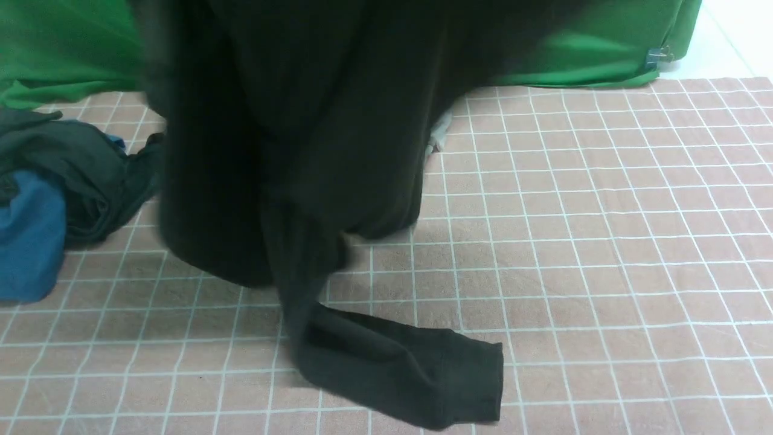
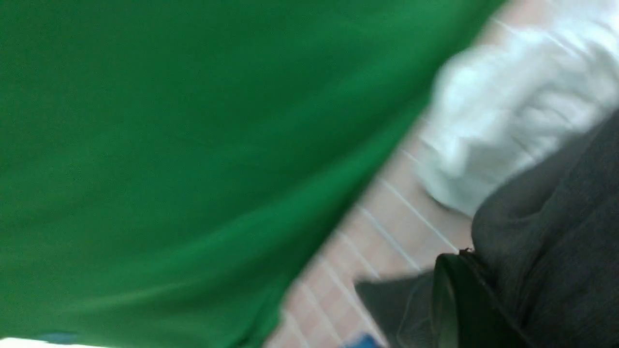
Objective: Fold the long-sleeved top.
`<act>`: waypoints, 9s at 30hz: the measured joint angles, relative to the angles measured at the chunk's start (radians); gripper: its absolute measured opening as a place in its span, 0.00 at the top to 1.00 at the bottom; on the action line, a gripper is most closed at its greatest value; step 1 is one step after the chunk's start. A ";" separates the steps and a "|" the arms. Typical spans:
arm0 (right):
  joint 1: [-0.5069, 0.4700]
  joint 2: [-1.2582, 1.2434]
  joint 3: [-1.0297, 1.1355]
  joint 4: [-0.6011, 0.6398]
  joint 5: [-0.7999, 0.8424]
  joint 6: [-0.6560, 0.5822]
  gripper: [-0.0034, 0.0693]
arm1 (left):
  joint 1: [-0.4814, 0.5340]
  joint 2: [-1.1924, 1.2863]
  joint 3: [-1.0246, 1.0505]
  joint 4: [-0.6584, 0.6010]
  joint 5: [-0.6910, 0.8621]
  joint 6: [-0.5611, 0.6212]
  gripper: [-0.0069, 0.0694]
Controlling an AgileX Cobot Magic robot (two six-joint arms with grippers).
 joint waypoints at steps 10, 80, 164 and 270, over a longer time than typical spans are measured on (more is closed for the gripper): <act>-0.011 -0.058 -0.209 0.044 0.267 -0.137 0.89 | -0.330 -0.124 -0.034 0.143 0.196 -0.169 0.86; -0.017 -0.317 0.960 0.352 0.106 -0.093 0.90 | -0.538 0.050 1.182 -0.193 -0.497 0.498 0.32; -0.017 -0.318 0.962 0.399 0.098 -0.137 0.90 | 0.093 0.201 0.999 -0.876 -0.159 0.184 0.63; -0.134 0.199 0.870 0.567 -0.044 -0.222 0.18 | 0.093 -0.724 0.942 -0.370 0.282 -0.344 0.86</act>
